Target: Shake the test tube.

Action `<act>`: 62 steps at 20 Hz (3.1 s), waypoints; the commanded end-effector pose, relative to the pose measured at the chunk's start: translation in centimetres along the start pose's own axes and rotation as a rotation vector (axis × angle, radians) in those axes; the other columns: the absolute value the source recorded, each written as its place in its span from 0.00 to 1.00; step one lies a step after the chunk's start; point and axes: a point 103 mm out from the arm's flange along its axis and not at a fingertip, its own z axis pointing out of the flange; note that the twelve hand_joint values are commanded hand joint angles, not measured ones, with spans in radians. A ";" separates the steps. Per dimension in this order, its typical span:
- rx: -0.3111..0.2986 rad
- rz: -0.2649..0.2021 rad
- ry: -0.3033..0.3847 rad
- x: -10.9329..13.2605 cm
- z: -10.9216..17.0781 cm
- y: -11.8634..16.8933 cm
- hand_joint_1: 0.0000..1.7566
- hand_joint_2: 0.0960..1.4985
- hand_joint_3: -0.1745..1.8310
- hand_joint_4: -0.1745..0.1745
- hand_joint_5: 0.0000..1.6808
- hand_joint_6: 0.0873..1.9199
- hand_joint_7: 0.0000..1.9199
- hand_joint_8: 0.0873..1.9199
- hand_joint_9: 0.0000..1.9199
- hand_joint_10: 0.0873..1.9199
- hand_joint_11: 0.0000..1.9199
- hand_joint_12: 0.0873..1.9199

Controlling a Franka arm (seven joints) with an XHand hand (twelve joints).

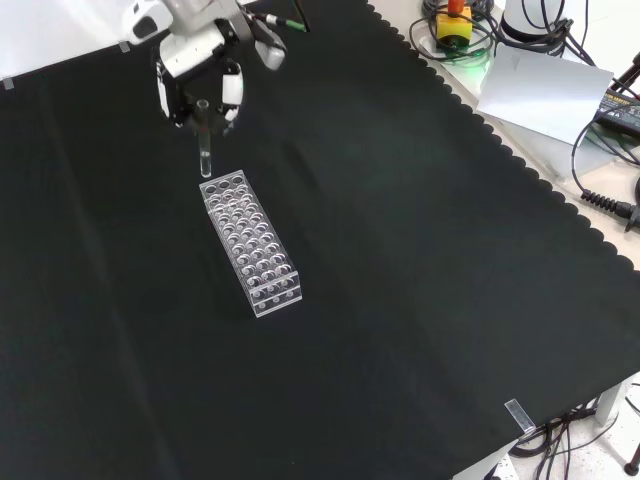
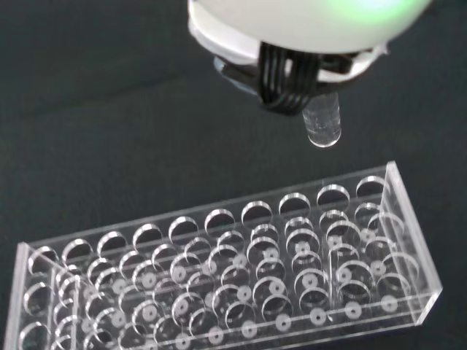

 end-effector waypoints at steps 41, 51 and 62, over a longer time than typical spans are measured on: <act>-0.053 0.190 -0.046 -7.0 -4.7 -3.8 0.81 0.36 0.46 0.00 0.73 0.35 0.69 0.41 0.65 0.28 0.52 0.56; -0.084 0.285 -0.056 -11.7 -6.1 -4.5 0.81 0.36 0.46 0.00 0.73 0.35 0.69 0.41 0.65 0.28 0.52 0.56; 0.000 0.023 -0.021 3.6 -2.0 -3.1 0.81 0.36 0.46 0.00 0.73 0.35 0.69 0.41 0.65 0.28 0.52 0.56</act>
